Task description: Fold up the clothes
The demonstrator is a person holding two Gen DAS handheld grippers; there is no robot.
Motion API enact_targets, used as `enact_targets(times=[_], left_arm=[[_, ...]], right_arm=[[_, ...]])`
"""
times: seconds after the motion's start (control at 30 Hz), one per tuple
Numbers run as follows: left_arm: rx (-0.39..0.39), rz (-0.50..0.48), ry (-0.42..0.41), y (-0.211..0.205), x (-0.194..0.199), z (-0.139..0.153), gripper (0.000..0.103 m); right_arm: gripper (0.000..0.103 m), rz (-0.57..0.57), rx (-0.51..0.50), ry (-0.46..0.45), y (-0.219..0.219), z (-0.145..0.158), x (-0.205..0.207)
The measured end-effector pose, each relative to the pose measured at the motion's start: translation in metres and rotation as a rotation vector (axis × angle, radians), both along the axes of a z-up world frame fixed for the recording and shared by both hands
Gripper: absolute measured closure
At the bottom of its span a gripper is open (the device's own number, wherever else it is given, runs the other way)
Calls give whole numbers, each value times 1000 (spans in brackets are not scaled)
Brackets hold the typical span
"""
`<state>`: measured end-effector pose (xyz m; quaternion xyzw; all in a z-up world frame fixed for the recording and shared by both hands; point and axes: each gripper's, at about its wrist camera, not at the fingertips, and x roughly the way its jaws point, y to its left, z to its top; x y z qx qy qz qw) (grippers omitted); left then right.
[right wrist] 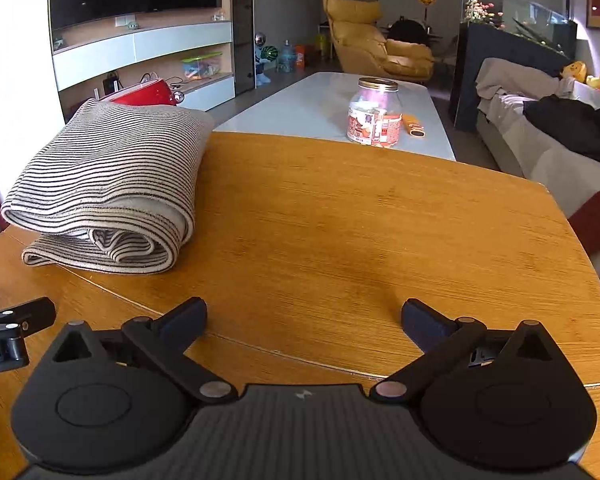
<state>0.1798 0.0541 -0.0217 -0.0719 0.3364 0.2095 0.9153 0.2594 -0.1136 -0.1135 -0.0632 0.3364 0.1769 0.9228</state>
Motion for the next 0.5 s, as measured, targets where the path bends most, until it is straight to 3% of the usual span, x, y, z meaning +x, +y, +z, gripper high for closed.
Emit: enact_targets(times=[0.5], left_arm=[[-2, 1, 1, 2, 2, -1, 0]], right_arm=[[0, 0, 0, 0, 0, -1, 1]])
